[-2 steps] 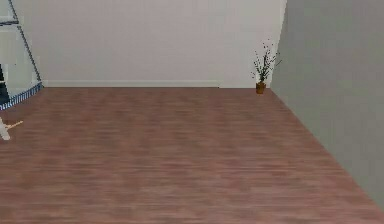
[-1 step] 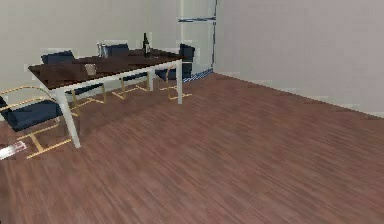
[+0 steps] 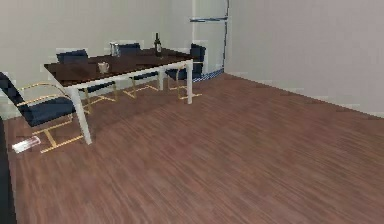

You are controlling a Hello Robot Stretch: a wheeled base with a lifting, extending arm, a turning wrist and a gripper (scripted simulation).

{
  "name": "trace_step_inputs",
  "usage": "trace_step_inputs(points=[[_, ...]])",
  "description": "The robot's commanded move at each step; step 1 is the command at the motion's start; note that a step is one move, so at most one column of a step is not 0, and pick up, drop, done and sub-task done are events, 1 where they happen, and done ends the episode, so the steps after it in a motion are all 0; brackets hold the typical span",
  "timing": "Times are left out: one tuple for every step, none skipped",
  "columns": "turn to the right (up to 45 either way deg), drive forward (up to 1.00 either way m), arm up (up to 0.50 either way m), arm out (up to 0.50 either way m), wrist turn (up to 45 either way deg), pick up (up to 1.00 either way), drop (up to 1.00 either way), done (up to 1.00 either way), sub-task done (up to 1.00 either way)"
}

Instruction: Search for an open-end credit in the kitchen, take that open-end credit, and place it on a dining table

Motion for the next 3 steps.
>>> trace_step_inputs(points=[[0.0,0.5,0.0,0.0,0.0,0.0,0.0,0.0,0.0],[-42.0,0.0,0.0,0.0,0.0,0.0,0.0,0.0,0.0],[0.0,0.65,0.0,0.0,0.0,0.0,0.0,0.0,0.0]])
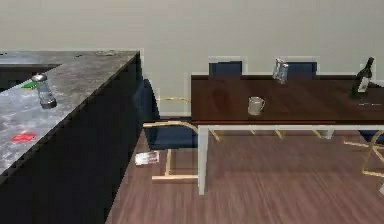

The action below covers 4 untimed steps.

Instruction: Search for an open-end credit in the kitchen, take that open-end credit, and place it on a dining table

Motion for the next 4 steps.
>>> trace_step_inputs(points=[[-45.0,0.0,0.0,0.0,0.0,0.0,0.0,0.0,0.0],[-45.0,0.0,0.0,0.0,0.0,0.0,0.0,0.0,0.0],[-39.0,0.0,0.0,0.0,0.0,0.0,0.0,0.0,0.0],[-3.0,0.0,0.0,0.0,0.0,0.0,0.0,0.0,0.0]])
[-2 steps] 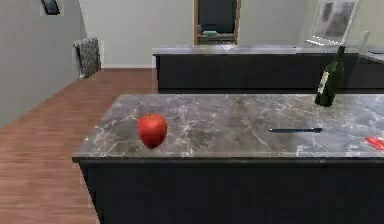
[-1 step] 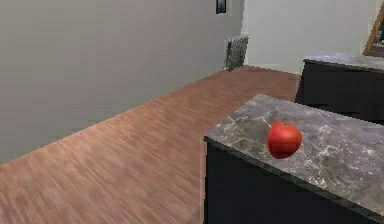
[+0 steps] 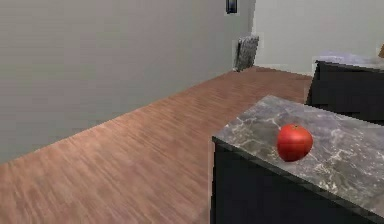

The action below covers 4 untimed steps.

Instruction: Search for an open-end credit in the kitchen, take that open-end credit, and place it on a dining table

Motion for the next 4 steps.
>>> trace_step_inputs(points=[[45.0,0.0,0.0,0.0,0.0,0.0,0.0,0.0,0.0],[45.0,0.0,0.0,0.0,0.0,0.0,0.0,0.0,0.0],[18.0,0.0,0.0,0.0,0.0,0.0,0.0,0.0,0.0],[3.0,0.0,0.0,0.0,0.0,0.0,0.0,0.0,0.0]])
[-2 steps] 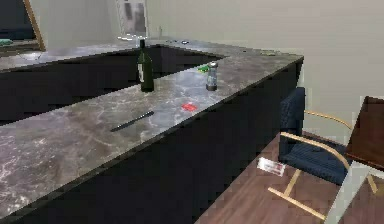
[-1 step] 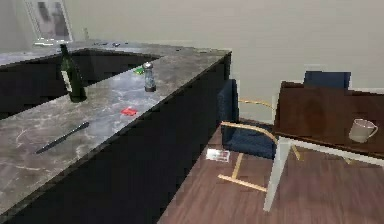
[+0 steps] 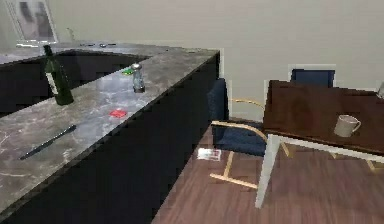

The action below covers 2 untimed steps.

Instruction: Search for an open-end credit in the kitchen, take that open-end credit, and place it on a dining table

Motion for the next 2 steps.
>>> trace_step_inputs(points=[[0.0,0.5,0.0,0.0,0.0,0.0,0.0,0.0,0.0],[-45.0,0.0,0.0,0.0,0.0,0.0,0.0,0.0,0.0]])
